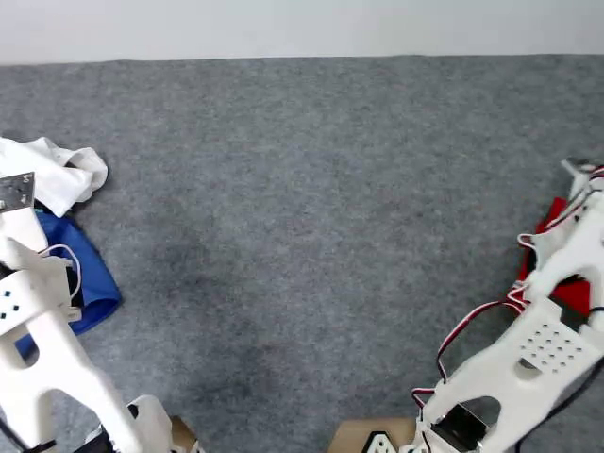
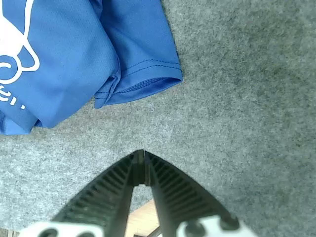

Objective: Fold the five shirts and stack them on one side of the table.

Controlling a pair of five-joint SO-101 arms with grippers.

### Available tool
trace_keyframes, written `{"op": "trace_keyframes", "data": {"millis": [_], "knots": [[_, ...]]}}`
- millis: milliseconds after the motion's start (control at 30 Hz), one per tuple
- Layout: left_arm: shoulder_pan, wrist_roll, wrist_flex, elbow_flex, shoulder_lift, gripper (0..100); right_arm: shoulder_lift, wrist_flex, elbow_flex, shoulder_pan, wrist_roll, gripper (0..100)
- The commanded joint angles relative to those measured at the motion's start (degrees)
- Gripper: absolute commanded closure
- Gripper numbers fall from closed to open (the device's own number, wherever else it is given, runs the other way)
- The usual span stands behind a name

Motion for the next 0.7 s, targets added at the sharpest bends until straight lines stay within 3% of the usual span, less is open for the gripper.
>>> {"op": "trace_keyframes", "data": {"millis": [0, 300, 667], "knots": [[0.0, -0.1, 0.0, -0.1, -1.5, 100, -2.0, 1.3, 0.4, -1.1, 0.4, 98.8], [0.0, -0.1, 0.0, -0.1, -1.5, 100, 2.3, -0.9, -1.1, -2.8, 0.5, 98.8], [0.0, -0.1, 0.0, -1.2, -1.6, 99, -15.0, 2.2, -2.9, -11.9, -4.5, 98.8]]}}
